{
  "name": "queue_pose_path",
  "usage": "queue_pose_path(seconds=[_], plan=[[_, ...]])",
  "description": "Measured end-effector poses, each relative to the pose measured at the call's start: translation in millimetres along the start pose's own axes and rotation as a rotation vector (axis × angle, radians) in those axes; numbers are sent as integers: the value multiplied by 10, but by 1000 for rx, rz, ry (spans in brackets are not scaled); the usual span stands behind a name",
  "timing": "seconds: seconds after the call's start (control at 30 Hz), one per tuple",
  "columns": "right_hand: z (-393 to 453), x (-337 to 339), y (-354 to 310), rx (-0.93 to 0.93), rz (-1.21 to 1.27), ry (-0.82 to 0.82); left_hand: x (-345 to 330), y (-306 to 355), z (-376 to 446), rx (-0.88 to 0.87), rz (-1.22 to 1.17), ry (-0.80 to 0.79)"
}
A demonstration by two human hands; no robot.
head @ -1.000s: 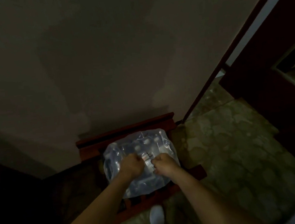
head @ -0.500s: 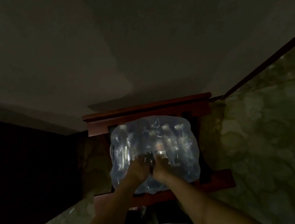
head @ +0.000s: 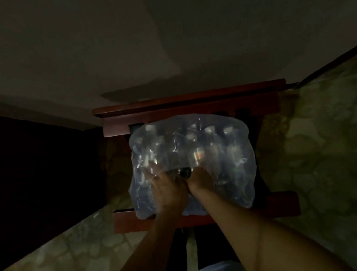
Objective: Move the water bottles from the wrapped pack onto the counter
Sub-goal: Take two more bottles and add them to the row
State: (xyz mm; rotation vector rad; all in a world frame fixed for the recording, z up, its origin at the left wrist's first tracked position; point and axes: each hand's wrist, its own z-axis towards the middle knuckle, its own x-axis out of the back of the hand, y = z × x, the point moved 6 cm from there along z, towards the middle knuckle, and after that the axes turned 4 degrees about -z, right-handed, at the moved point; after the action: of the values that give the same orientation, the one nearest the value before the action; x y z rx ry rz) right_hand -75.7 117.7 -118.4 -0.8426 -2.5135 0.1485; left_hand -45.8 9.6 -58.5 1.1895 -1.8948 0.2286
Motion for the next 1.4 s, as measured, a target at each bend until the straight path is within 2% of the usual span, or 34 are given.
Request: queue_pose_path(seconds=[0.07,0.2,0.37,0.47,0.67,0.83,0.93,1.07,1.17,1.4], plan=[[23,-4,13,-10,1,-22,-35,-40,60,31,-18,-12],[83,-62,50,-74,-60,-62,-57,-125,230,224,-64,-54],[153,-141,113,-199,87,-91,-43,-114,314,244,49,-55],[209,-283,198,-300,146,-185,-64,-191,336,322,22,-77],[238,-264,200,-147,16,-218,-129,-274,345,377,-168,-218],[39,-154,176,-116,-61,-122,-75,-203,250,349,-315,-283],[-128,-93,47,-159,147,-75,19,-140,191,328,-445,-336],[-389,-45,-167,-238,569,-227,99,-41,-13,445,-802,-491],[-592,65,-59,-214,803,-121,184,34,-200,460,-948,-582],[-1100,125,33,-336,758,-75,524,72,-481,265,-853,-615]])
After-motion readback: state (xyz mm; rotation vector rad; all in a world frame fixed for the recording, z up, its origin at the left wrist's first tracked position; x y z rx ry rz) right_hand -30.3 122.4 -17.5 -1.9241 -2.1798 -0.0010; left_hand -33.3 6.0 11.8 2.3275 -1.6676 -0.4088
